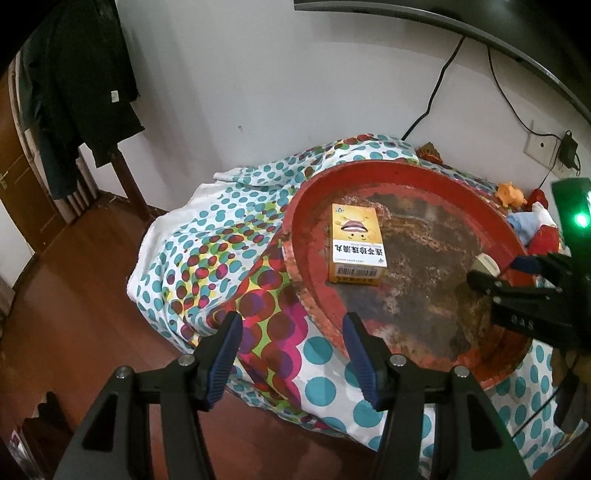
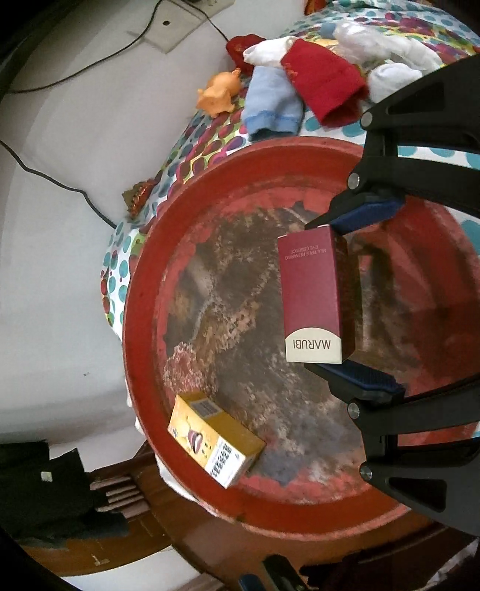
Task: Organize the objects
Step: 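Carry the red MARUBI box over the red tray with the right gripper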
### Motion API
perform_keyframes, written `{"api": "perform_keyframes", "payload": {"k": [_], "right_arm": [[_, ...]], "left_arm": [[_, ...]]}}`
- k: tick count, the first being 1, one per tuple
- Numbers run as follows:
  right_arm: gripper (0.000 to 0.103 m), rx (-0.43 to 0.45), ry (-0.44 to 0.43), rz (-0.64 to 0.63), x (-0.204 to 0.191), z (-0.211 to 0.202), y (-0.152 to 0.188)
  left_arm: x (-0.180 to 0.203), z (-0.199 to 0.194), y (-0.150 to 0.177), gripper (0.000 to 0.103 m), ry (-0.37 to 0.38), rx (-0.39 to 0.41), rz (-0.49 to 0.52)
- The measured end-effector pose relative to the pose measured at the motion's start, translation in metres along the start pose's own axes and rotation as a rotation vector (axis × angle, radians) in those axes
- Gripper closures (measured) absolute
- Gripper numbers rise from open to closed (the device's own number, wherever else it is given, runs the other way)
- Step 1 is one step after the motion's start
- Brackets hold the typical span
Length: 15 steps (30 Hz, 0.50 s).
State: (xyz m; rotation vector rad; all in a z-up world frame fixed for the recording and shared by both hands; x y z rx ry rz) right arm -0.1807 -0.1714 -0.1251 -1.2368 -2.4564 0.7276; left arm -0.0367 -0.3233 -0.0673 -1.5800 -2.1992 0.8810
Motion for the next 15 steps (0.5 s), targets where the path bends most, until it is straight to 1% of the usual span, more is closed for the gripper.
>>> {"api": "perform_keyframes", "payload": {"k": [3, 5, 10, 15], "right_arm": [[0.042, -0.012, 0.004, 0.023, 0.002, 0.007, -0.005], [0.042, -0.013, 0.014, 0.025, 0.003, 0.01, -0.007], [0.042, -0.027, 0.027, 0.026, 0.006, 0.016, -0.008], [0.038, -0.021, 0.03, 0.027, 0.008, 0.016, -0.004]], "left_arm": [[0.002, 0.001, 0.001, 0.045, 0.004, -0.003, 0.0], [0.004, 0.0, 0.0, 0.045, 0.022, 0.003, 0.006], [0.009, -0.001, 0.0, 0.045, 0.025, 0.001, 0.021], [0.011, -0.001, 0.001, 0.045, 0.033, -0.001, 0.02]]}}
Point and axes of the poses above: each gripper's, at about its wrist camera, not at the fingertips, and z roughly the way its jaws point, x to its right, y to its underside, the point moved 5 cm from there along z, roughly the way its jaws point, and after that the axes turned 6 degrees about z, right-handed, at the moved point
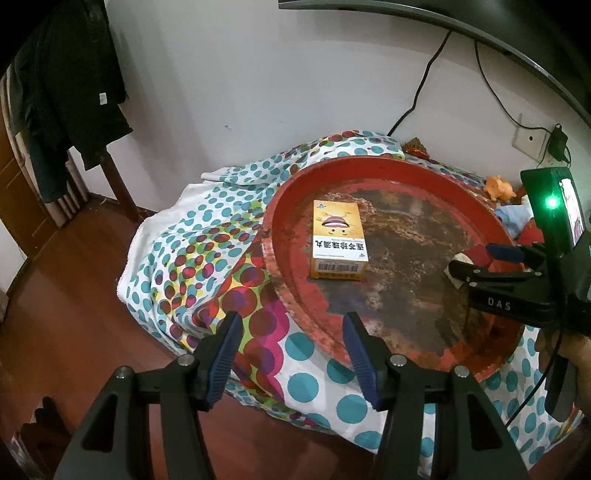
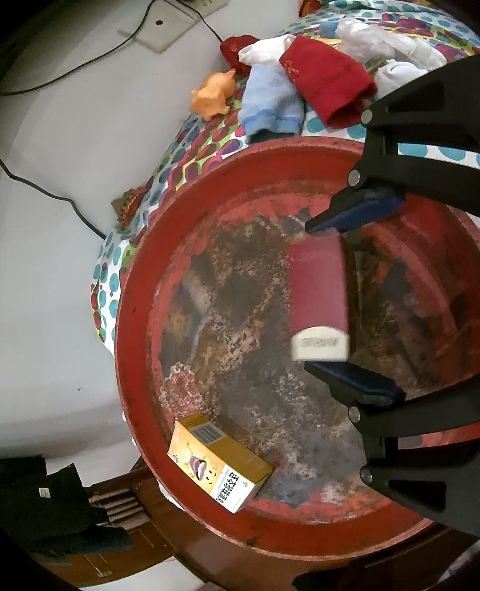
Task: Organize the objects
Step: 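Carry the red MARUBI box over the red tray with the right gripper, then lower the red box onto the tray and open the right gripper, then grasp the white sock with the right gripper while the left gripper grasps a white sock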
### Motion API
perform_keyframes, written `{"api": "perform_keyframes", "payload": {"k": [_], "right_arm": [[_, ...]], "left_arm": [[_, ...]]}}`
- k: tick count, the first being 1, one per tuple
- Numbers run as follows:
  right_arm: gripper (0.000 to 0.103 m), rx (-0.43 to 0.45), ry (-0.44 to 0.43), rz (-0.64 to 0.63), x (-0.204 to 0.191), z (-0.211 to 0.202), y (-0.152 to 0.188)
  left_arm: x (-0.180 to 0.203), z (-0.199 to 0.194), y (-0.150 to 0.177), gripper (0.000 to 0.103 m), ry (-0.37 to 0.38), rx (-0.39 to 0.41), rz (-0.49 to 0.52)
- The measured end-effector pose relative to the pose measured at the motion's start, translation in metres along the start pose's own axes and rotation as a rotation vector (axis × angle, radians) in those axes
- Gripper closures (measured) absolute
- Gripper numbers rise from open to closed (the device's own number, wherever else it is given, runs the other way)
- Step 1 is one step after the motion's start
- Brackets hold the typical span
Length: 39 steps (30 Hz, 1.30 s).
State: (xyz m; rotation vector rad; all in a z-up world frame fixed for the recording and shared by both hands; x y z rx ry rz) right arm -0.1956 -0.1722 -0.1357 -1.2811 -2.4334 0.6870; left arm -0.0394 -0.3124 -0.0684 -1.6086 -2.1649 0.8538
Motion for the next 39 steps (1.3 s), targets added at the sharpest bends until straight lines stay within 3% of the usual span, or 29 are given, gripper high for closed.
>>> {"api": "perform_keyframes", "payload": {"k": [3, 19, 33, 39], "right_arm": [[0.026, 0.013, 0.007, 0.006, 0.003, -0.002, 0.001], [0.026, 0.113, -0.059, 0.068, 0.032, -0.053, 0.024], [0.026, 0.18, 0.063, 0.23, 0.154, -0.093, 0.08], [0.026, 0.137, 0.118, 0.323, 0.2, -0.084, 0.111]], "left_arm": [[0.002, 0.001, 0.001, 0.045, 0.007, -0.008, 0.001], [0.022, 0.002, 0.004, 0.045, 0.005, -0.005, 0.051], [0.066, -0.006, 0.01, 0.044, 0.029, 0.021, 0.161], [0.087, -0.009, 0.016, 0.044, 0.039, 0.027, 0.219]]}}
Point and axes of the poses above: each gripper's, at about its wrist camera, not at the fingertips, and z roughly the way its jaws point, x to its right, y to its underside, the point moved 5 cm from there along z, roughly the way its jaws point, and after that the axes turned 6 degrees about z, right-handed, at the moved point
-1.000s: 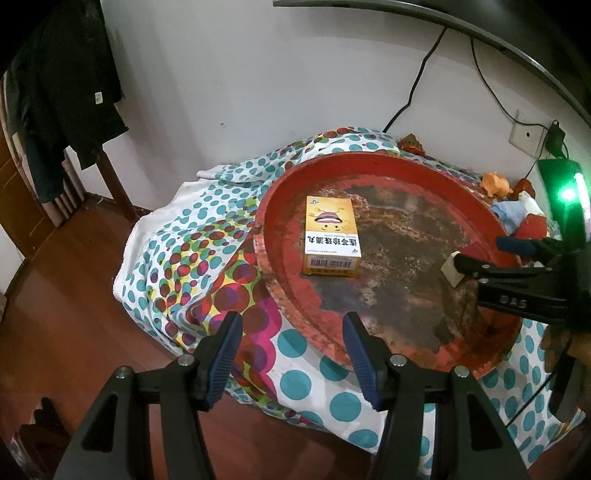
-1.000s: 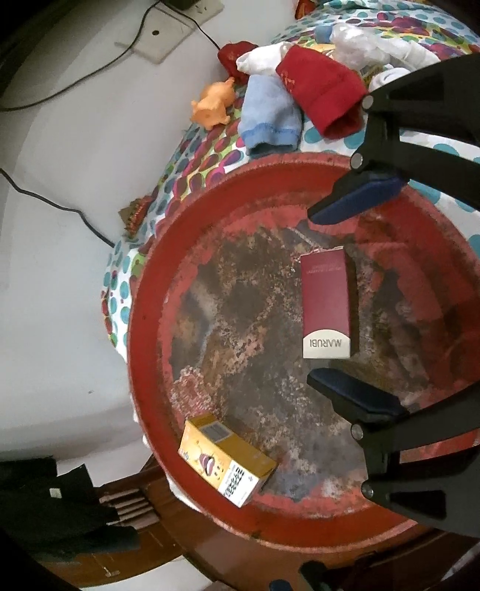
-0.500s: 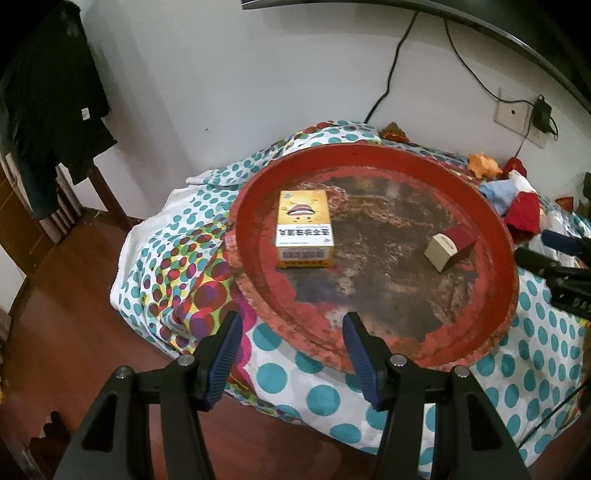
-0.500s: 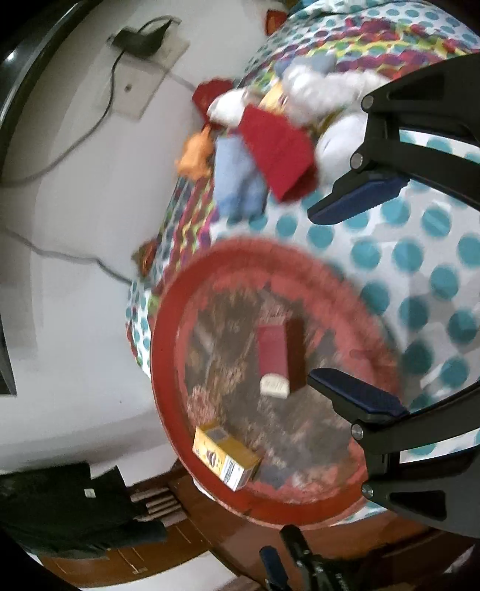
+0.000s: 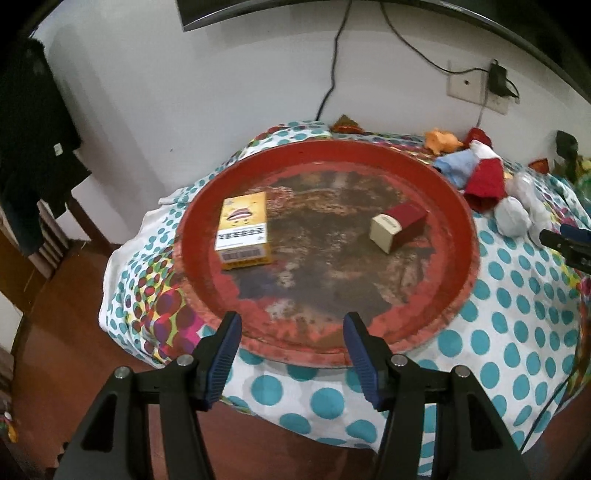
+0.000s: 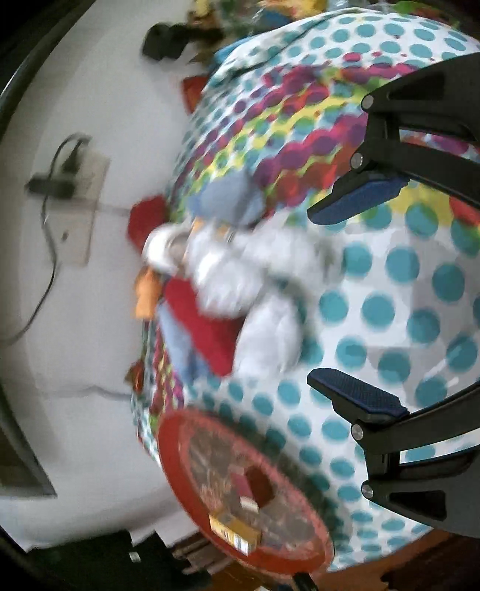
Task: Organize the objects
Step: 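Grasp the white sock with the right gripper while the left gripper grasps a white sock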
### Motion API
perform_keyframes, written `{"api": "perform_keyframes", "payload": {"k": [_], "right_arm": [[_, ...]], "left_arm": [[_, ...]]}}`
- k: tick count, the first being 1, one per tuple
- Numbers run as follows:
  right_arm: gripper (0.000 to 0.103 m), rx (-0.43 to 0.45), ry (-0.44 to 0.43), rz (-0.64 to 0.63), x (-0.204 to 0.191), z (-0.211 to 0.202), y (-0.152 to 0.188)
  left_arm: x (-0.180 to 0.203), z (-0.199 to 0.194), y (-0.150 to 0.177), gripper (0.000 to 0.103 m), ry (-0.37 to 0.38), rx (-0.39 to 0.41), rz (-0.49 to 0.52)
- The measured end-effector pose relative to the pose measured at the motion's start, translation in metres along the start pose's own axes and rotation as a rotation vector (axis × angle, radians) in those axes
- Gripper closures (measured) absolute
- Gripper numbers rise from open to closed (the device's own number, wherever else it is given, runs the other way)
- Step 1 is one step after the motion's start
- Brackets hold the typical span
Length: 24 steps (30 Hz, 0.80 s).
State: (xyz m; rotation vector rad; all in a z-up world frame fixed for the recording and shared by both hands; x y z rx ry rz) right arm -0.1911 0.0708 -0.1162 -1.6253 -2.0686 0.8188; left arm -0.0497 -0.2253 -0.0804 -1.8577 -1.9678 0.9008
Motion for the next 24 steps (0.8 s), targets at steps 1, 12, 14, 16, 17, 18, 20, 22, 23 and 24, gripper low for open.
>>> {"api": "perform_keyframes", "payload": {"k": [1, 12, 14, 16, 17, 18, 20, 22, 23, 24], "right_arm": [[0.026, -0.009, 0.01, 0.007, 0.007, 0.004, 0.003], [0.033, -0.019, 0.03, 0.022, 0.024, 0.034, -0.003], [0.044, -0.029, 0.003, 0.029, 0.024, 0.04, -0.005], [0.051, -0.044, -0.013, 0.039, 0.025, 0.047, -0.006], [0.055, -0.053, -0.031, 0.042, 0.026, 0.05, -0.006], [0.059, -0.047, -0.033, 0.042, 0.027, 0.05, -0.007], [0.075, -0.049, -0.059, 0.029, 0.028, 0.05, -0.01], [0.076, -0.059, -0.051, 0.032, 0.035, 0.05, -0.012], [0.076, -0.055, -0.059, 0.043, 0.041, 0.048, -0.012], [0.076, -0.048, -0.056, 0.046, 0.046, 0.046, -0.013]], "left_arm": [[0.002, -0.001, 0.001, 0.044, 0.001, 0.0, 0.003], [0.05, -0.006, 0.005, 0.044, 0.078, 0.017, 0.098], [0.062, -0.005, 0.007, 0.044, 0.079, 0.016, 0.134], [0.073, -0.007, 0.007, 0.044, 0.079, 0.02, 0.164], [0.078, -0.009, 0.006, 0.044, 0.08, 0.022, 0.181], [0.084, -0.012, 0.003, 0.044, 0.094, 0.032, 0.192], [0.1, -0.016, -0.003, 0.043, 0.128, 0.039, 0.235], [0.115, -0.017, -0.009, 0.043, 0.145, 0.049, 0.278], [0.124, -0.017, -0.014, 0.043, 0.159, 0.054, 0.295], [0.135, -0.017, -0.02, 0.043, 0.189, 0.057, 0.306]]}}
Point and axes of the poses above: each gripper's, at about its wrist camera, not at the fingertips, and z roughly the way its jaws point, x to its right, y to its underside, the point moved 5 cm from there along z, roughly the way its jaws point, and after that the axes turned 6 degrees about z, right-handed, at the moved point
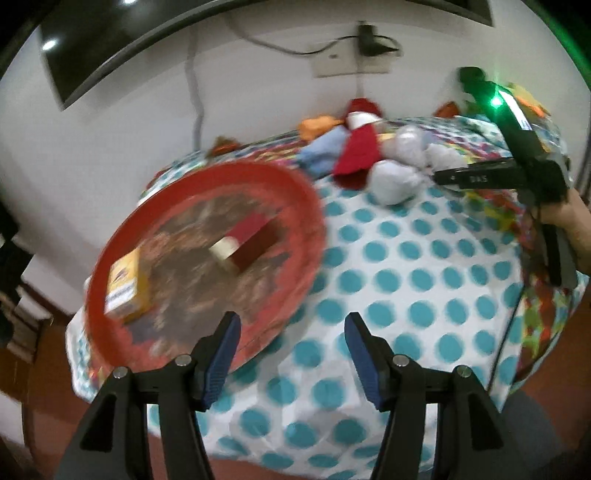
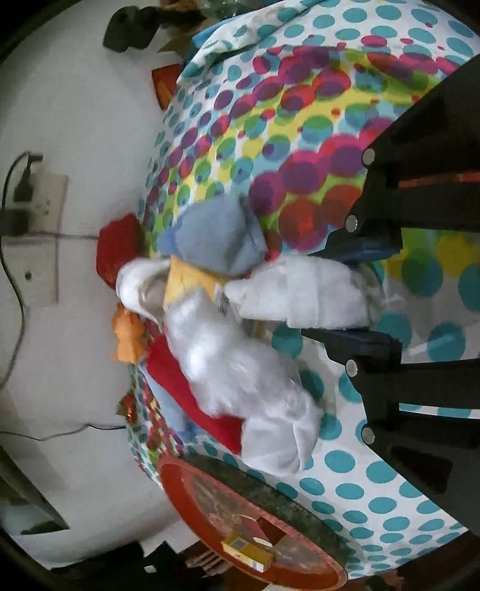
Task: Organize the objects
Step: 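Grasp the white sock with the right gripper while the left gripper grasps a white sock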
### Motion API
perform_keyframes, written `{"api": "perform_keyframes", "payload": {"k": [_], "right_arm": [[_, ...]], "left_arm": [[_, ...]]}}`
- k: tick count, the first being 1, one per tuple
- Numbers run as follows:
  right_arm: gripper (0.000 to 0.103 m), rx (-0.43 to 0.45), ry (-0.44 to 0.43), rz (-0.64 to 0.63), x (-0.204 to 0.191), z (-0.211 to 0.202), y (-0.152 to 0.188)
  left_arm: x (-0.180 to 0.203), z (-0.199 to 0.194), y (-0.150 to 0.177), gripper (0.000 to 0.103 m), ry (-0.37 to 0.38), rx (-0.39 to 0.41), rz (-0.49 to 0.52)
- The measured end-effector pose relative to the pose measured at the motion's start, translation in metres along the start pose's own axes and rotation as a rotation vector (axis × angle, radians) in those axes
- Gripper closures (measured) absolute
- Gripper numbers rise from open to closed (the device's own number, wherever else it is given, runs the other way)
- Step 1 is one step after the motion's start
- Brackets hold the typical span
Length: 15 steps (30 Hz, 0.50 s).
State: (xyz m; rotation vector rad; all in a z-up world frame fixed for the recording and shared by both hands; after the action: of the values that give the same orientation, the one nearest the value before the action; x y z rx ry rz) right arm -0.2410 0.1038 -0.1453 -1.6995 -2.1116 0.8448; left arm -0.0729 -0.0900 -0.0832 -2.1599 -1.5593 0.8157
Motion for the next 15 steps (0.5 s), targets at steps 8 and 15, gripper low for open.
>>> {"api": "perform_keyframes", "payload": {"k": [8, 15], "right_arm": [[0.076, 0.009, 0.078, 0.026, 0.057, -0.009, 0.004], [0.071, 0.005, 0.085, 0.0, 0.058, -0.007, 0.005]], "left_arm": [[0.044, 0.031, -0.05, 0.036, 0.182, 0.045, 0.001], [0.073, 0.069, -0.086, 0.036, 0.266, 0.03, -0.005]]}}
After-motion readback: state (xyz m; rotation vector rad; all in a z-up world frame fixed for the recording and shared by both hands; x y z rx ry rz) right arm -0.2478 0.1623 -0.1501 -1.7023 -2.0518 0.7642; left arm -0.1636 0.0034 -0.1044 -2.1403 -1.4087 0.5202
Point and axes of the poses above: each gripper's, at about its wrist camera, not at the fingertips, and z roughly the way its jaws point, x to its right, y to its underside, the point moved 5 cm from there along z, roughly the way its jaws point, and after that the axes turned 6 degrees about z, right-handed, at the moved point
